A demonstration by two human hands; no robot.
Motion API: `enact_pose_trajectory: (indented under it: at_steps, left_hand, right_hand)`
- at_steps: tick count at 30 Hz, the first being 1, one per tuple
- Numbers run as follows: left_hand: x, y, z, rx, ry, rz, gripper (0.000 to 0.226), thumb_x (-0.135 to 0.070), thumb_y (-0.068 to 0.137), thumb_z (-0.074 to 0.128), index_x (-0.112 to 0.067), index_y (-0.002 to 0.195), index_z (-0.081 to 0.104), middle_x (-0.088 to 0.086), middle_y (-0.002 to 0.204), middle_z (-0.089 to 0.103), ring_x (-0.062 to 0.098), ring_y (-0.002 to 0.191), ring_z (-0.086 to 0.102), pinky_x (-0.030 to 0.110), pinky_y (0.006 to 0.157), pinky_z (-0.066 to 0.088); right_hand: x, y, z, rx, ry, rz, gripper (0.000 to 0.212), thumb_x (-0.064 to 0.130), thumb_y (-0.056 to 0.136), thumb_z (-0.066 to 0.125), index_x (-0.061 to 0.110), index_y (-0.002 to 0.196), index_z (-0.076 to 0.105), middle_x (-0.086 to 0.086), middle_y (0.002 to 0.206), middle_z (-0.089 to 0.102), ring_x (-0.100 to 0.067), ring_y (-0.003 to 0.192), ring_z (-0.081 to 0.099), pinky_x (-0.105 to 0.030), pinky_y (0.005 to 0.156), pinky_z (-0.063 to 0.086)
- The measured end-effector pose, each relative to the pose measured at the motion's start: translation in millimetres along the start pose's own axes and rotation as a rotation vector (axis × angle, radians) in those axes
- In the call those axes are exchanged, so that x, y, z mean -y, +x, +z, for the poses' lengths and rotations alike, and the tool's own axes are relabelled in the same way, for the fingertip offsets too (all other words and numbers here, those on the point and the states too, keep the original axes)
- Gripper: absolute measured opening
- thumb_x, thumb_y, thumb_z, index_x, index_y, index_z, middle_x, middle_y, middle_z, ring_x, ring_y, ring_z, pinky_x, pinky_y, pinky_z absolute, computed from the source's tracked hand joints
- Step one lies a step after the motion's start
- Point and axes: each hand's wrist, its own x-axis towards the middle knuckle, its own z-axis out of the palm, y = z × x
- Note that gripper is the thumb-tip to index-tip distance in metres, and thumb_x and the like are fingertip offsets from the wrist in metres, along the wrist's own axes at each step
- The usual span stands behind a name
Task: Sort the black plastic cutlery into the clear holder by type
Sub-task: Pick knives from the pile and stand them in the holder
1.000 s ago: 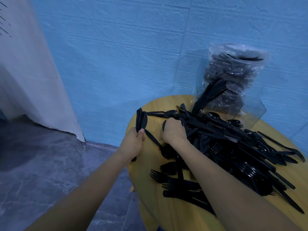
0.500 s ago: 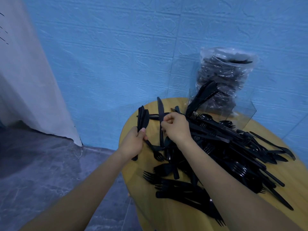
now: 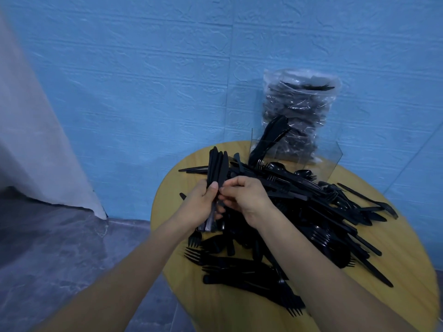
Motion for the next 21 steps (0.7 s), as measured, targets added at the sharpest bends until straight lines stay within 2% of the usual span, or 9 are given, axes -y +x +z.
enact_pose_trajectory:
  at_steps: [4,7,9,11,13,14,17,21]
  left_hand:
    - [2.2,3.3,-2.0,-0.015,0.036,0.009,0.033,-0.032,0.101,0.033,-0.001,0.106,0.045,0.005,0.072,0.047,0.011,0.054,0.047,0.026,0.05,0.041]
    - [4.0,10.0,-4.8,-0.013,0.012,0.016,0.027,-0.031,0.102,0.033,-0.009,0.091,0.044,0.001,0.067,0.041,0.009,0.05,0.039,0.024,0.047,0.036]
    - [4.2,16.3,-6.7,-0.039,-0.032,-0.019,0.028,-0.031,0.102,0.032,-0.011,0.084,0.042,0.0,0.063,0.038,0.01,0.047,0.035,0.023,0.044,0.034]
    - [5.7,24.8,-9.8,-0.084,-0.048,-0.047,0.032,-0.032,0.102,0.031,-0.011,0.081,0.041,0.0,0.059,0.037,0.011,0.044,0.035,0.023,0.042,0.034]
    - [8.2,34.1,-12.9,-0.125,-0.026,-0.06,0.033,-0.033,0.102,0.031,-0.01,0.08,0.04,0.001,0.058,0.039,0.011,0.045,0.037,0.023,0.043,0.037]
    - [9.4,38.4,-13.5,-0.135,-0.015,-0.061,0.034,-0.033,0.102,0.031,-0.009,0.08,0.041,0.001,0.059,0.041,0.012,0.047,0.039,0.024,0.045,0.038]
    - [12.6,49.8,-12.2,-0.147,-0.008,-0.059,0.032,-0.032,0.102,0.03,-0.009,0.083,0.041,0.001,0.063,0.043,0.013,0.051,0.042,0.026,0.049,0.04]
    - [15.6,60.0,-6.9,-0.142,0.015,-0.054,0.03,-0.031,0.102,0.03,-0.008,0.087,0.042,0.001,0.065,0.043,0.013,0.053,0.042,0.029,0.052,0.04]
  right_hand:
    - [0.7,0.0,-3.7,0.04,-0.243,-0.106,0.017,-0.001,0.082,0.066,0.008,0.068,0.062,-0.003,0.065,0.06,-0.006,0.054,0.054,-0.012,0.047,0.04]
    - [10.0,9.5,-9.0,0.09,-0.332,-0.127,0.012,0.005,0.085,0.066,0.008,0.074,0.067,-0.004,0.072,0.063,-0.007,0.061,0.054,-0.011,0.05,0.042]
    - [18.7,24.7,-17.5,-0.018,-0.422,-0.191,0.013,0.008,0.087,0.065,0.011,0.074,0.068,0.003,0.073,0.064,-0.007,0.067,0.057,-0.014,0.057,0.044]
    - [25.0,45.2,-27.9,-0.174,-0.6,-0.27,0.015,0.01,0.089,0.061,0.005,0.078,0.068,0.004,0.075,0.064,-0.014,0.074,0.06,-0.021,0.063,0.047]
    - [27.1,67.2,-35.7,-0.237,-0.791,-0.298,0.02,0.015,0.092,0.057,-0.002,0.092,0.067,-0.009,0.087,0.067,-0.025,0.086,0.062,-0.035,0.076,0.052]
    - [26.3,76.9,-38.0,-0.23,-0.883,-0.292,0.023,0.019,0.093,0.056,0.0,0.101,0.065,-0.013,0.098,0.066,-0.028,0.096,0.06,-0.039,0.083,0.051]
    - [19.9,99.3,-38.6,-0.173,-1.189,-0.227,0.041,0.035,0.096,0.051,0.006,0.124,0.052,-0.016,0.124,0.053,-0.033,0.117,0.046,-0.043,0.094,0.043]
    - [9.5,117.2,-34.8,-0.154,-1.384,-0.13,0.052,0.048,0.095,0.046,0.007,0.127,0.046,-0.017,0.128,0.051,-0.034,0.12,0.044,-0.043,0.095,0.038]
